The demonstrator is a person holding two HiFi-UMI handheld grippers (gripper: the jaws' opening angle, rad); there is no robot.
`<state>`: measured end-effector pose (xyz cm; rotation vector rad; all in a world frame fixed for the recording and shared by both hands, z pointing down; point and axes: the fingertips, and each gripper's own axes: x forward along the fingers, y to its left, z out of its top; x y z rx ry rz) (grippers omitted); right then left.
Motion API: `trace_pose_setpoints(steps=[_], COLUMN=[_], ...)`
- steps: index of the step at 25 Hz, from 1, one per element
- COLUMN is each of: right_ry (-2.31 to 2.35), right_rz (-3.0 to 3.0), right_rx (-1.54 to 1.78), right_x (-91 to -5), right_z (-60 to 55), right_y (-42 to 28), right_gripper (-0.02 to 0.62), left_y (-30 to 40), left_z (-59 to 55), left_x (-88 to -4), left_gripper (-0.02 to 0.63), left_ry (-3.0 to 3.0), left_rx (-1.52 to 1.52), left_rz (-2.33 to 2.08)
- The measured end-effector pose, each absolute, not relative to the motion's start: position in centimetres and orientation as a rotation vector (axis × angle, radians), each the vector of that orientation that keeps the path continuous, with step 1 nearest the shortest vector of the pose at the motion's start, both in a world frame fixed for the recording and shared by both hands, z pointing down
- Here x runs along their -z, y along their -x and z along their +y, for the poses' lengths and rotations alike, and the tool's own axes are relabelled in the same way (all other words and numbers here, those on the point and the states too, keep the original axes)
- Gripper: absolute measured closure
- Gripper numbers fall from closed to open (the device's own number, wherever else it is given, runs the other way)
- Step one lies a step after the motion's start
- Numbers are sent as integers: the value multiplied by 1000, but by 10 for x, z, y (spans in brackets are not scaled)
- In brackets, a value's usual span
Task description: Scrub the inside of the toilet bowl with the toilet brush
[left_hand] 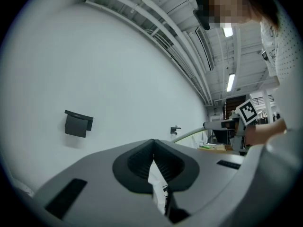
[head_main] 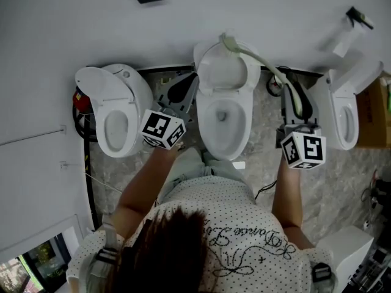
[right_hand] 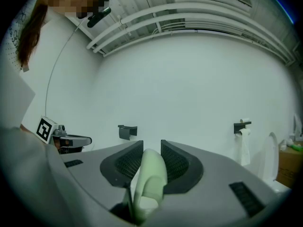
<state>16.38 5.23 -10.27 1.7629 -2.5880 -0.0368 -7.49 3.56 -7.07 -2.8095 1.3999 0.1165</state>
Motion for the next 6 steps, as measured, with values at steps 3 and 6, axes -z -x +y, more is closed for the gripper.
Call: trace_pose_setpoints(steps=[3,6], right_ry=[-1777,-1791], right_rz=[-2580,-2580], right_rx=[39,46], right_x=[104,104], right_z=[51,47], right_y=[-162,-161], right_gripper=[469,469], left_y=[77,78], left_z=[32,26], left_x=[71,71], left_gripper=[603,603], left_ry=[2816,2817], left_rx=[-116,-113], left_rz=[1385,1372])
